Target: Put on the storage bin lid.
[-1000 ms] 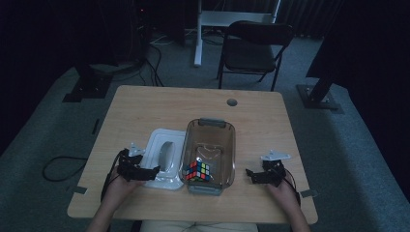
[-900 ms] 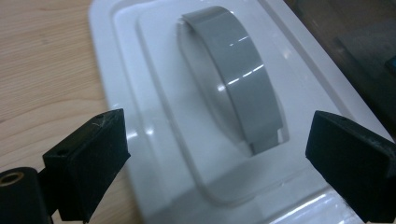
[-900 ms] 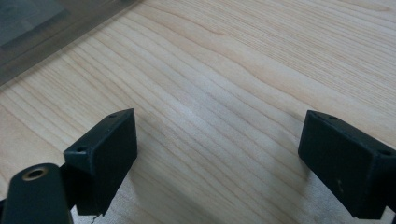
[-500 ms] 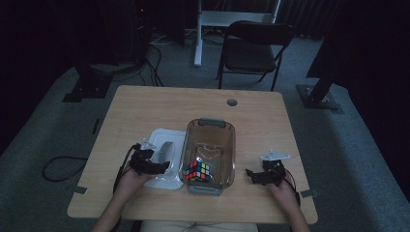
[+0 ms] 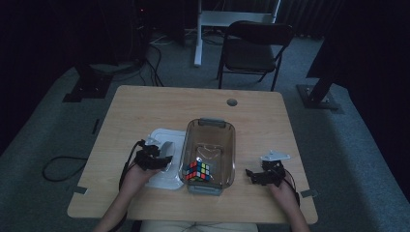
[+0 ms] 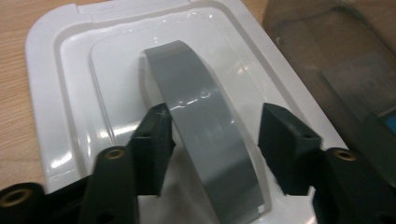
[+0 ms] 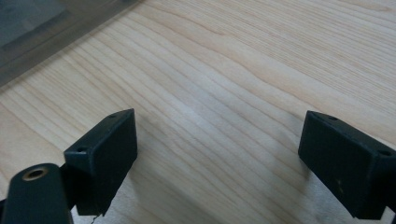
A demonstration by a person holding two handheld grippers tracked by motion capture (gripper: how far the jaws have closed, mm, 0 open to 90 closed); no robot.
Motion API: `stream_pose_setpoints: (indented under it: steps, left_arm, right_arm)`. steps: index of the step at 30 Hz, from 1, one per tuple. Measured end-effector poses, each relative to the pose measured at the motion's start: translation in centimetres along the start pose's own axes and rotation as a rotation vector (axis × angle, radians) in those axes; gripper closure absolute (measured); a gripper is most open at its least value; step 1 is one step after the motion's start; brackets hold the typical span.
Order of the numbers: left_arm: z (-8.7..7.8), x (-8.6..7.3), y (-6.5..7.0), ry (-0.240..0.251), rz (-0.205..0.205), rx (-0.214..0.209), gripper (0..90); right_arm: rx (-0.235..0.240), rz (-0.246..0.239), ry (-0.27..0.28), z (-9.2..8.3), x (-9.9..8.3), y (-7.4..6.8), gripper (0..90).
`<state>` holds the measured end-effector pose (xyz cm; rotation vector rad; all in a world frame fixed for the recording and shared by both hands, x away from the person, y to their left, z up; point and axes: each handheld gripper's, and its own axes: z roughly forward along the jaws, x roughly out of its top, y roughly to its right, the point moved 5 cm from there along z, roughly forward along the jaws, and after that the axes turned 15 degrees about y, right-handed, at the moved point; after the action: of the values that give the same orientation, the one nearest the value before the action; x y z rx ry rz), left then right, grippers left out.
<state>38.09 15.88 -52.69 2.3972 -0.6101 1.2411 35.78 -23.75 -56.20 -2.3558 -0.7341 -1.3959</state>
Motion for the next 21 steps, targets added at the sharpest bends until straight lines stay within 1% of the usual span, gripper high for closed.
stream_pose_setpoints:
  steps: [2, 3, 4, 5, 6, 7, 8, 9, 12, 14, 16, 17, 18, 21]
  left_arm:
    - [0.1, -0.1, -0.2, -0.005, -0.006, -0.003, 55.1]
    - [0.1, -0.2, -0.2, -0.005, -0.023, -0.013, 55.1]
    - [0.1, -0.2, -0.2, -0.005, -0.032, -0.015, 56.0]
    - [0.1, -0.2, -0.2, -0.005, -0.032, -0.015, 56.6]
    - [0.1, -0.1, -0.4, -0.003, -0.041, -0.008, 57.4]
    - [0.1, -0.1, -0.4, -0.003, -0.041, -0.008, 58.7]
    - [0.1, -0.1, -0.4, -0.003, -0.041, -0.008, 58.7]
    - [0.1, -0.1, -0.7, 0.005, -0.076, -0.008, 59.9]
    - [-0.1, -0.1, -1.1, 0.003, -0.105, -0.011, 62.3]
    - [-0.3, 0.0, -1.4, 0.004, -0.117, -0.013, 63.9]
    - [-0.5, 0.0, -1.6, 0.008, -0.131, -0.014, 65.1]
    - [-0.6, 0.1, -1.7, 0.012, -0.144, -0.014, 66.0]
    - [-0.7, 0.1, -1.9, 0.01, -0.15, -0.015, 66.7]
    - [-1.3, 0.3, -2.4, 0.026, -0.165, -0.006, 67.8]
  right_arm:
    - [0.006, -0.003, 0.0, 0.0, 0.0, -0.2, 11.3]
    - [-0.001, -0.018, 0.009, 0.1, 0.1, -0.5, 11.3]
    - [0.024, -0.015, 0.032, 0.1, 0.4, -1.1, 11.3]
    - [0.024, -0.015, 0.032, 0.1, 0.4, -1.1, 11.3]
    - [0.041, -0.013, 0.047, 0.2, 0.7, -1.6, 11.3]
    - [0.041, -0.013, 0.047, 0.2, 0.7, -1.6, 11.3]
    - [0.053, -0.015, 0.054, 0.3, 0.9, -1.9, 11.3]
    - [0.078, -0.017, 0.073, 0.4, 1.3, -2.7, 11.3]
    - [0.091, -0.031, 0.091, 0.4, 1.8, -3.5, 11.3]
    - [0.104, -0.026, 0.102, 0.4, 2.0, -4.0, 11.3]
    - [0.119, -0.022, 0.107, 0.5, 2.1, -4.4, 11.3]
    - [0.132, -0.018, 0.108, 0.5, 2.2, -4.7, 11.3]
    - [0.14, -0.021, 0.105, 0.6, 2.1, -4.9, 11.3]
    - [0.163, -0.027, 0.097, 0.9, 2.0, -5.5, 11.3]
